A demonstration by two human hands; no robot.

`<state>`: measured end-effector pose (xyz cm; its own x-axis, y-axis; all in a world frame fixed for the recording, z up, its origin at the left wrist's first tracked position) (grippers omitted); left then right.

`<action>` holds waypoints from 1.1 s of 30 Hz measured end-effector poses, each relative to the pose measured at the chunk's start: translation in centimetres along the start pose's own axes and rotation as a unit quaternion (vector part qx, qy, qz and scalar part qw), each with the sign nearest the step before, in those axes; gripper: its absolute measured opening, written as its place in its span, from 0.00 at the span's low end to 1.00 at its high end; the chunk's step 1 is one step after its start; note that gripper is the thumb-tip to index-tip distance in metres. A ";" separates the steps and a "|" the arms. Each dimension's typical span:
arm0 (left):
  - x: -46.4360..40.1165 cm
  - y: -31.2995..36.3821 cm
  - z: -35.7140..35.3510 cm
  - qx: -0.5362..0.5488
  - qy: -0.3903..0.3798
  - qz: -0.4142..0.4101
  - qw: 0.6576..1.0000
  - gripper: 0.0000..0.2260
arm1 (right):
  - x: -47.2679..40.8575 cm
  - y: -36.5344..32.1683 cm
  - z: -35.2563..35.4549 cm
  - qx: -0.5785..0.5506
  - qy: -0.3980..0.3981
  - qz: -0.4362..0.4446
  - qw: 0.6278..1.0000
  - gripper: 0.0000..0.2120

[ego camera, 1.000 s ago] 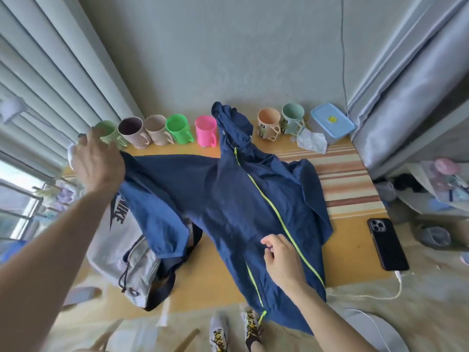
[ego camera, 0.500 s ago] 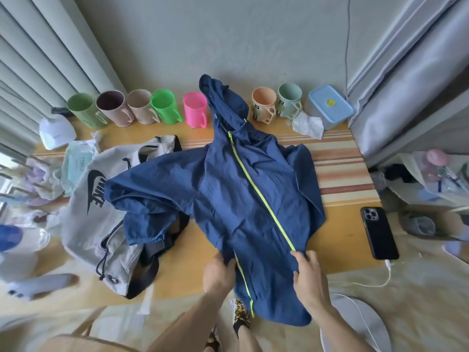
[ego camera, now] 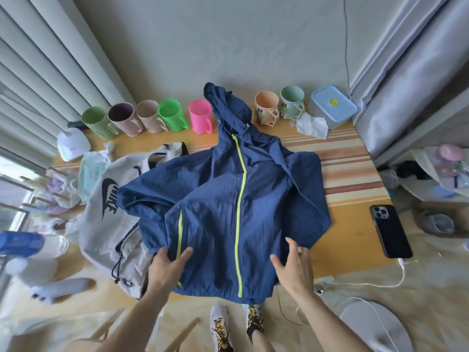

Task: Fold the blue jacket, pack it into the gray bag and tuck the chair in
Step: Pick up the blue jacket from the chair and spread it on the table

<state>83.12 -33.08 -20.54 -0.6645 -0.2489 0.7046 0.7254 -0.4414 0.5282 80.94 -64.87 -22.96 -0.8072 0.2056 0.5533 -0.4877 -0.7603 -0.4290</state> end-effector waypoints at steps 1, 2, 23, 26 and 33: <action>0.2 -0.8 -0.5 -0.001 -0.005 -0.002 1.000 0.21 | -0.1 0.3 -0.4 0.031 -0.020 0.012 0.999 0.38; 0.1 -1.4 -0.9 0.005 -0.010 -0.003 1.000 0.18 | -0.1 0.2 -0.9 0.074 -0.041 0.041 0.996 0.41; 5.2 0.0 -3.4 -0.384 -0.024 -0.097 0.918 0.22 | 2.3 6.4 8.1 0.108 -0.060 -0.035 0.992 0.14; 3.9 3.6 -5.2 -0.368 0.016 -0.224 0.902 0.19 | -1.3 5.9 9.7 -0.009 0.021 -0.091 0.996 0.27; 1.1 13.8 -15.6 -0.346 -0.041 -0.286 0.893 0.23 | -11.7 4.8 12.4 -0.137 0.022 -0.165 0.977 0.13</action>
<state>89.62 -52.85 -19.89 -0.8549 0.2391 0.4605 -0.0313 -0.9096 0.4143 92.19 -78.62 -22.67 -0.6021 0.4428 0.6643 -0.7892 -0.4561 -0.4113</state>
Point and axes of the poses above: each hand's wrist, its own x-axis away from the middle knuckle, its own z-axis out of the back of the hand, y = z × x, the point moved 1 cm from there along -x, towards the middle knuckle, and after that the axes turned 11 degrees about -y, right-handed, at the moved point
